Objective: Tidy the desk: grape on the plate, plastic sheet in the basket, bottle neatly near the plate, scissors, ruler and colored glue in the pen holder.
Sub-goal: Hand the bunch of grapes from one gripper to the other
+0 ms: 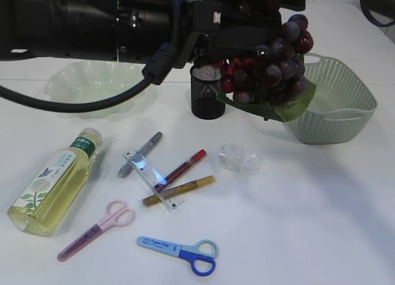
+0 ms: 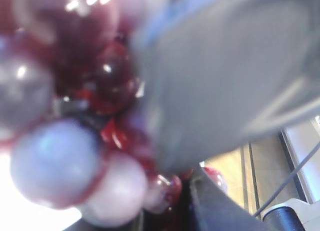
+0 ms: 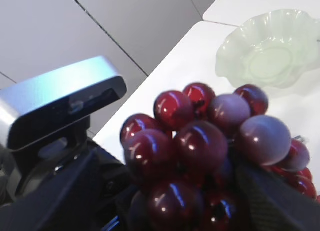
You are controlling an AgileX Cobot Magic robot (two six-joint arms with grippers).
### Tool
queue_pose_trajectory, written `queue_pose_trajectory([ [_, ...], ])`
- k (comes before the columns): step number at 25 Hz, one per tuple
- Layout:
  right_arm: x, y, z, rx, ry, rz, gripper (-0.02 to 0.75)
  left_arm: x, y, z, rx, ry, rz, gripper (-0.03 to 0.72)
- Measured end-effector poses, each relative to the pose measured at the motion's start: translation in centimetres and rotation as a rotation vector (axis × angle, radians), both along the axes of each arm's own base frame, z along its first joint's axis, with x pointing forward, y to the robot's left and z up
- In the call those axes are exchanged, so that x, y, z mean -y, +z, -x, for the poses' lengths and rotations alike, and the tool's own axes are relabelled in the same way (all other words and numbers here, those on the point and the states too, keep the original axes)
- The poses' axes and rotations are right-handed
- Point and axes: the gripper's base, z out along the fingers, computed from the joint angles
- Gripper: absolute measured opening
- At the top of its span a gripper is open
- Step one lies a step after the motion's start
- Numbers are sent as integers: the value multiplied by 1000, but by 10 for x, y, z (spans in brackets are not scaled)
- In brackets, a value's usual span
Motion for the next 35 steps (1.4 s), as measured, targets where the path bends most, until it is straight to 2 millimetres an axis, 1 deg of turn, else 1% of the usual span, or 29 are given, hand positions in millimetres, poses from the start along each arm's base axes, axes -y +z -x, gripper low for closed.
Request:
queue_pose_trajectory([
  [14,1,4,-3,-11,-40,-52,577,-1,-1,-2,3,26,-14,98],
  [17,7,4,-7,-5,-72,-54,577,-1,-1,-3,4,30,-15,95],
  [22,23,5,-15,5,-138,-56,577,-1,-2,-3,5,33,-18,94],
  [25,27,4,-16,10,-153,-40,577,-1,-2,-3,5,33,-18,92],
  [29,30,1,-17,24,-155,14,577,-2,-2,-4,5,37,-19,91],
  [35,32,-3,-17,37,-152,69,577,-15,-3,-15,15,78,-36,90],
])
